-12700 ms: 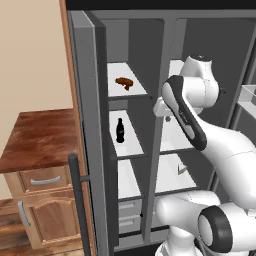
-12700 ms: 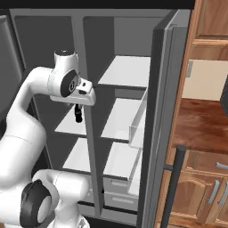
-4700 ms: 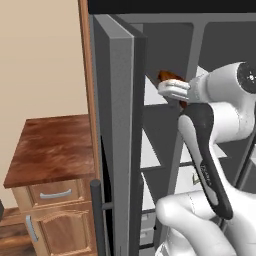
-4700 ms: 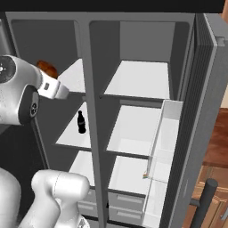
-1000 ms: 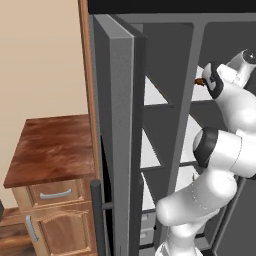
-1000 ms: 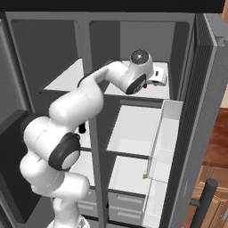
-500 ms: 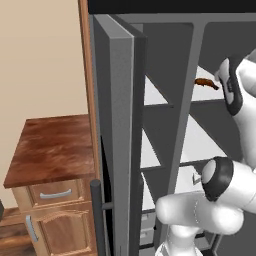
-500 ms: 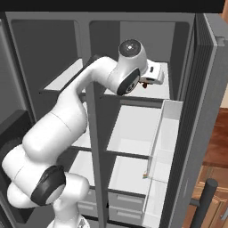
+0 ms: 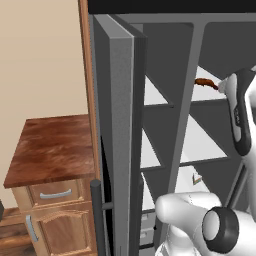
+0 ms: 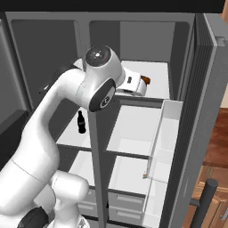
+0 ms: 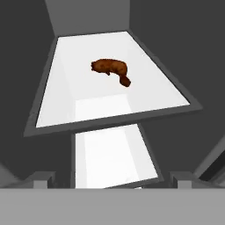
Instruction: Pick up the frozen chicken drumstick from the freezer, place it on any shelf in the fridge, and close the fridge and freezer doors when done.
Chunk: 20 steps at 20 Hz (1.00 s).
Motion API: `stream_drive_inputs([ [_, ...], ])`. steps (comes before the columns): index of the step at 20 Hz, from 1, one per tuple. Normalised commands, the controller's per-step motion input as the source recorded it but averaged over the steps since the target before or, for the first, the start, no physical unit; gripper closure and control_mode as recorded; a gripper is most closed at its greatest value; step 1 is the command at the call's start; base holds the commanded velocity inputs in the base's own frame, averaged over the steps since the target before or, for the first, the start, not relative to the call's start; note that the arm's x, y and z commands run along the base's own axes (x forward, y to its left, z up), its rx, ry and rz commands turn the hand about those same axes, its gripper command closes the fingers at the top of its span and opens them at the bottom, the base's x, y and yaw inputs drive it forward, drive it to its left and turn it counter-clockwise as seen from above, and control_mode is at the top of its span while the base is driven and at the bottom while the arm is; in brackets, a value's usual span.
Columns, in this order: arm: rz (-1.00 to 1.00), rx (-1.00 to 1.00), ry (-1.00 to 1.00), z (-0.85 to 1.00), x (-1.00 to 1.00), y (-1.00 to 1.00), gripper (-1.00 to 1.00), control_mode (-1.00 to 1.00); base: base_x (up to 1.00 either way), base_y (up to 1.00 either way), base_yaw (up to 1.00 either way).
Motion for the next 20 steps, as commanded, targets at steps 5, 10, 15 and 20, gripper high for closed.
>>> stream_drive_inputs([
  [5,0.00,0.00,0.10,-0.02,-1.00,0.72,-1.00,-1.00,0.00,0.00,0.00],
  [10,0.00,0.01,0.14,-0.26,-0.64,0.76,-1.00,-1.00,0.00,0.00,0.00],
  [15,0.02,0.13,0.04,-0.40,-0.07,0.57,-1.00,-1.00,0.00,0.00,0.00],
  [20,0.16,0.06,0.00,-0.21,-0.04,0.31,-1.00,-1.00,0.00,0.00,0.00],
])
